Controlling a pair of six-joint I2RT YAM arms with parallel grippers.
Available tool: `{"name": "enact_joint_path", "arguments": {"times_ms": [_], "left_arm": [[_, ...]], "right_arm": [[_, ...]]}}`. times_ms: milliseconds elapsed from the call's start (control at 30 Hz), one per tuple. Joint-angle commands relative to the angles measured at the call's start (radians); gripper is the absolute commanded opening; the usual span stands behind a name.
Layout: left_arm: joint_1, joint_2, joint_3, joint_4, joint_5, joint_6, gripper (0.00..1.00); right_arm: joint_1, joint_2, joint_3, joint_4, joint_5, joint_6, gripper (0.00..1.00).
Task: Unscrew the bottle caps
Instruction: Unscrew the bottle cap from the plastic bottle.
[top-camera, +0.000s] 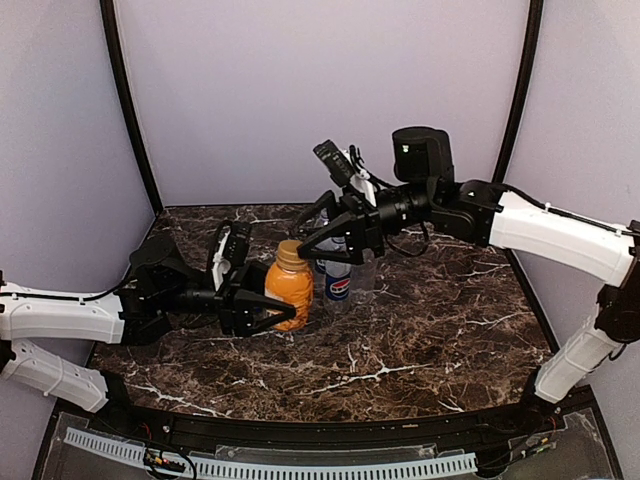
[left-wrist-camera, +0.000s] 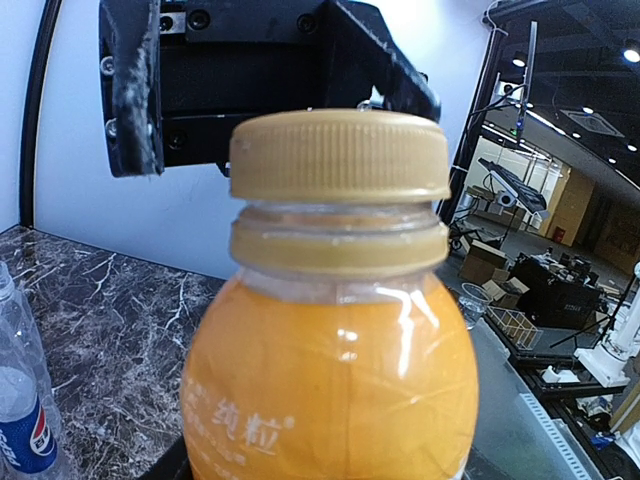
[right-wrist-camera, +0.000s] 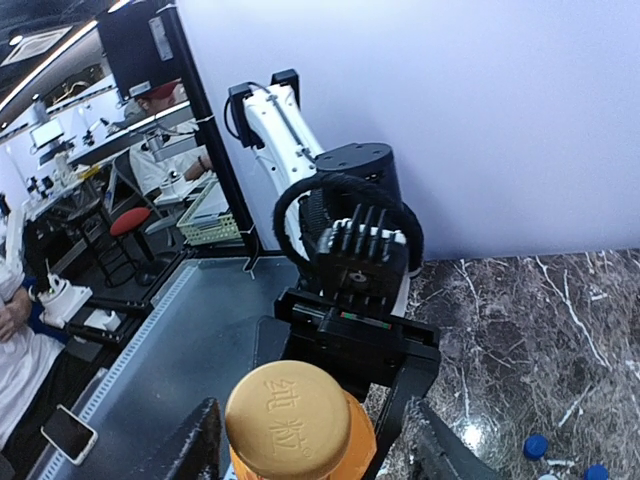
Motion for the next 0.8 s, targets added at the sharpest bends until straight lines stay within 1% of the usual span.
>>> {"name": "enact_joint_path", "arguments": {"times_ms": [0,67,133,233,333,433,567,767], "left_arm": [[0.002,-0.025,-0.003,0.034,-0.043,0.026,0.08],[0.002,-0.025,0.001,0.026,-0.062,0.027,0.08],[0.002,-0.027,0.01,0.003,-0.092,0.033,0.08],[0.002,-0.032,0.021,-0.042,-0.14,0.049,0.07],[0.002,-0.034,0.025,-0.057,-0.183,0.059,0.07],[0.002,-0.032,0.026,-0.059,-0.198,0.059,0.07],[0.003,-0.032,0.024,-0.067,-0.223,0.06,0.07],[0.003,-0.041,0.021,-0.087,-0.254,0.066,0.07]], "right_arm": [[0.001,-0.065,-0.025,0.048,0.108,0.063,0.64],[0.005,-0.079,-0.035,0.054,0.131,0.077,0.71],[0.01,-0.093,-0.041,0.06,0.163,0.1,0.75],[0.016,-0.104,-0.047,0.082,0.262,0.189,0.76],[0.026,-0.093,-0.024,0.059,0.374,0.284,0.77],[0.051,-0.081,-0.003,0.031,0.454,0.324,0.78],[0.08,-0.053,0.013,0.005,0.505,0.341,0.78],[0.101,-0.039,0.01,0.01,0.509,0.346,0.67]]}}
